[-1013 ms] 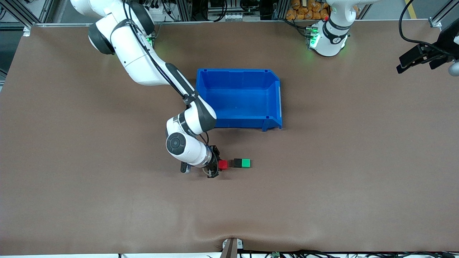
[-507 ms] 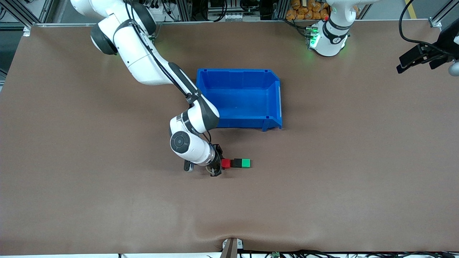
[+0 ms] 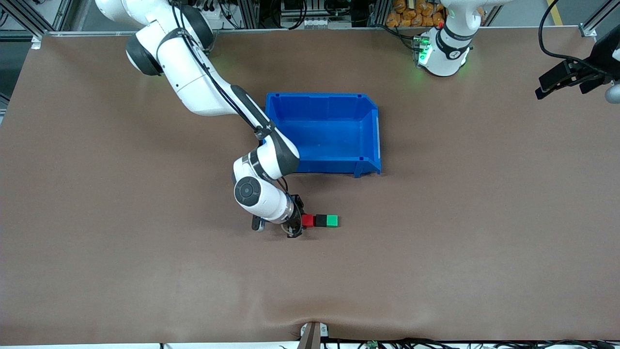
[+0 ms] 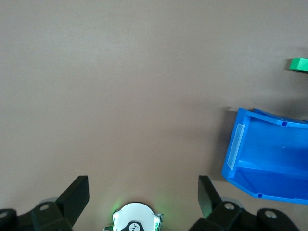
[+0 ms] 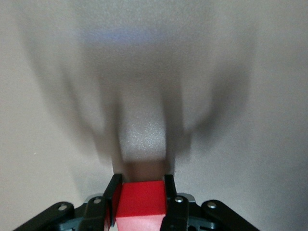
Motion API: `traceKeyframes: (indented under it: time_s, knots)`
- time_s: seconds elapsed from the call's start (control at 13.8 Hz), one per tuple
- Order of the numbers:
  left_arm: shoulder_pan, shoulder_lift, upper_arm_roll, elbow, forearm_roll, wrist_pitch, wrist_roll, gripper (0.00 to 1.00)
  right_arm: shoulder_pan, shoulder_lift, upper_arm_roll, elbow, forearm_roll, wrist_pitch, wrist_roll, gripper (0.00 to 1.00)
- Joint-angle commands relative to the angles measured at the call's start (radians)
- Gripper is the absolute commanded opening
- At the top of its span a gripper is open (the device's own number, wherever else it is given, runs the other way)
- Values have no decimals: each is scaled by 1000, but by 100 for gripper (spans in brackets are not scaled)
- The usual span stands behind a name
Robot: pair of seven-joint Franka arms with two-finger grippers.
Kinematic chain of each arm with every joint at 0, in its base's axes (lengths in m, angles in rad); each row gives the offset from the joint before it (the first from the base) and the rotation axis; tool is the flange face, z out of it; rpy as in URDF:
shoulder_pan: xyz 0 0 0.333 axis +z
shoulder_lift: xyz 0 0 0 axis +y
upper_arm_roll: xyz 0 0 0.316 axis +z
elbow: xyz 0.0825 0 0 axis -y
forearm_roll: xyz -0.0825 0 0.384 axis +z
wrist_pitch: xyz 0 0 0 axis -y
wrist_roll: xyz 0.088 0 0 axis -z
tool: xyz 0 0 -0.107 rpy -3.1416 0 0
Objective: Attach green and red cubes to black cube
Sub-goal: 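Hold the red cube pressed against the black cube with the right gripper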
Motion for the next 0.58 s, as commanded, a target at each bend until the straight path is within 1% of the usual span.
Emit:
traceKeyframes:
  time_s: [0.0,0.29,0.36,0.43,0.51]
  knots:
    - [-2,-3,-4,-3,14,-10,11,100,15,25,-11,41,10,3,23,0]
    - [-2,-3,-4,-3,14,-11,12,100,20,27,-12,41,7,1,20,0]
    - [-2,-3,-4,-3,14,-14,12,100,21,27,-12,41,2,1,18,2]
    - [0,-3,-4,-3,14,-16,12,100,21,27,-14,41,-1,1,15,20]
    - [0,-3,-4,-1,14,-16,12,100,21,27,-14,39,-2,1,15,28]
